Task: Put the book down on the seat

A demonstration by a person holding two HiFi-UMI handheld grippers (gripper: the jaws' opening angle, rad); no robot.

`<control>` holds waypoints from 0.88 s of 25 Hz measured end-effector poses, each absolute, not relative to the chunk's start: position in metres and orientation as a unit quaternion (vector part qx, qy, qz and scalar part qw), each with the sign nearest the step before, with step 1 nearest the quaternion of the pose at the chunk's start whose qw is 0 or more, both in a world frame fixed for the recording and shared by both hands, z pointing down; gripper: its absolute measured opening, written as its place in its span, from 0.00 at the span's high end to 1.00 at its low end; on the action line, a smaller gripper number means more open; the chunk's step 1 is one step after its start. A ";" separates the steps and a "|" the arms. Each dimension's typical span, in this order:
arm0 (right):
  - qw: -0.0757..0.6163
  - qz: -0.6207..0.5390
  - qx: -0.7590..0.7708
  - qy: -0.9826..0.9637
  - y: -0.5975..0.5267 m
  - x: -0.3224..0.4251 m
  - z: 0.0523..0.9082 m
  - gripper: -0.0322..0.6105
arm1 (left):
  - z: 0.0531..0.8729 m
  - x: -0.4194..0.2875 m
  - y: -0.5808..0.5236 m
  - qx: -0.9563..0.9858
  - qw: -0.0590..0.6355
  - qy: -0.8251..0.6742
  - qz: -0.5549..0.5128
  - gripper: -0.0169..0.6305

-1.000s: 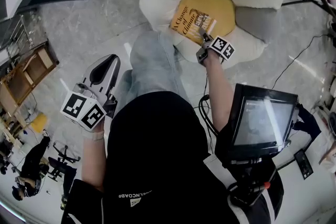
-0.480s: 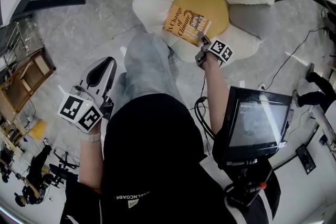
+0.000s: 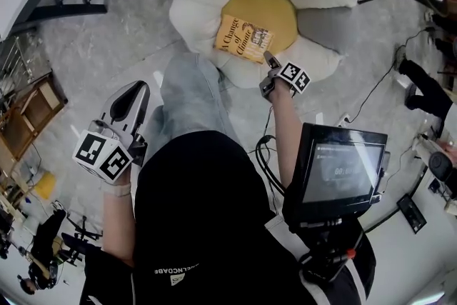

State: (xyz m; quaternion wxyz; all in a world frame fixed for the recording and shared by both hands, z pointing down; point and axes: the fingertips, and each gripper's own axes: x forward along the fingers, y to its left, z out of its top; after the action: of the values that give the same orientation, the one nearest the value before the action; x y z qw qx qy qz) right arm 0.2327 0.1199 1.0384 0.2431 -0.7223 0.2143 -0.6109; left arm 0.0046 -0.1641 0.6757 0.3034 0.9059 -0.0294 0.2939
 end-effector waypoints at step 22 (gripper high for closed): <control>0.278 -0.567 -0.721 0.286 0.118 0.212 0.873 0.63 | 0.588 -0.010 -0.133 0.913 0.317 -0.014 0.256 0.95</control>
State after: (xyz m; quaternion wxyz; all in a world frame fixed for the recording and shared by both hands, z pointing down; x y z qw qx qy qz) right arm 0.2118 0.1182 0.8733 0.2779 -0.7208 0.2861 -0.5668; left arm -0.0103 -0.1328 0.5878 0.3169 0.9131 -0.0142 0.2561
